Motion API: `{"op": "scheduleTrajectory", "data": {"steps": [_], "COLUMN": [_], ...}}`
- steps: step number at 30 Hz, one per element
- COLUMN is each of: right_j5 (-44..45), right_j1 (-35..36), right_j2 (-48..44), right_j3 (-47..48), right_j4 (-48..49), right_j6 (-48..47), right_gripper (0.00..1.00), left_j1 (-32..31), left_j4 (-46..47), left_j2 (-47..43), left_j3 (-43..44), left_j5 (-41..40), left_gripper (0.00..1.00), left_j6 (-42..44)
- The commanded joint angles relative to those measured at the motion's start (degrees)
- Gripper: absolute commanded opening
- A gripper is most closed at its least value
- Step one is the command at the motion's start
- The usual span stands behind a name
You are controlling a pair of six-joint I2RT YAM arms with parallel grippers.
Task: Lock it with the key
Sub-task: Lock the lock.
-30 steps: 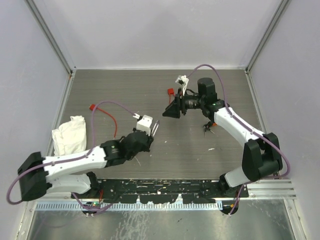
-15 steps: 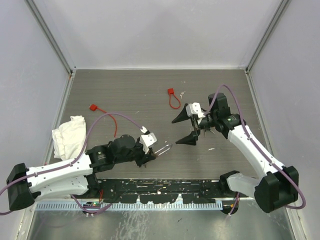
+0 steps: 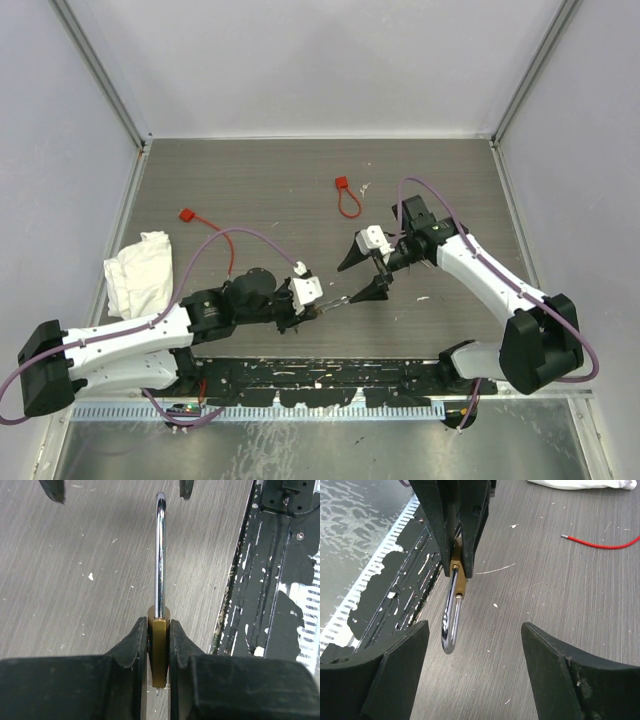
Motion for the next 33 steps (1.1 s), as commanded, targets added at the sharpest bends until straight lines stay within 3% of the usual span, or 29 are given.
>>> {"op": "scheduleTrajectory", "data": {"steps": [1,7,13,19,23,24,27,29,33], "right_j5": [-0.12,0.85,-0.04,-1.75,-1.74,-1.33,-0.06,-0.09,-0.43], "right_j1": [1.07,2.03,2.16,2.38,2.51,2.40,1.97,1.36,0.78], "right_j2": [0.56,0.97,0.72,-0.13,-0.15,0.10,1.22,1.62,1.82], "right_j3": [2.53,2.77,3.24,3.99,7.09,8.15,11.29,12.19,13.21], "right_j4": [-2.92,-2.81,-2.51,-3.96,-5.94,-5.98,-7.20,-8.24,-8.00], "right_j6": [-4.69,-4.52,-3.29,-3.51,-1.48,0.25,4.53,4.72,7.04], "right_gripper": [0.78,0.67,0.45,0.04,0.01,0.01,0.01,0.01,0.01], "left_j1": [0.60,0.99,1.28,1.41,1.50,1.58,1.75,1.92,2.47], "left_j4": [11.17,14.30,15.26,17.11,19.95,21.13,27.31,33.09,40.59], "left_j2": [-1.14,-1.28,-1.03,-1.81,-2.17,-2.40,-3.80,-5.50,-8.52], "left_j3": [2.40,1.89,1.80,0.71,-1.02,-1.84,-6.03,-9.54,-14.69], "left_j5": [0.63,0.08,-0.09,-0.95,-1.71,-1.91,-2.93,-4.04,-5.12], "left_gripper": [0.00,0.00,0.00,0.00,0.02,0.11,0.71,0.97,0.98], "left_j6": [2.17,1.82,1.34,0.33,-0.98,-1.52,-4.02,-6.39,-10.16]}}
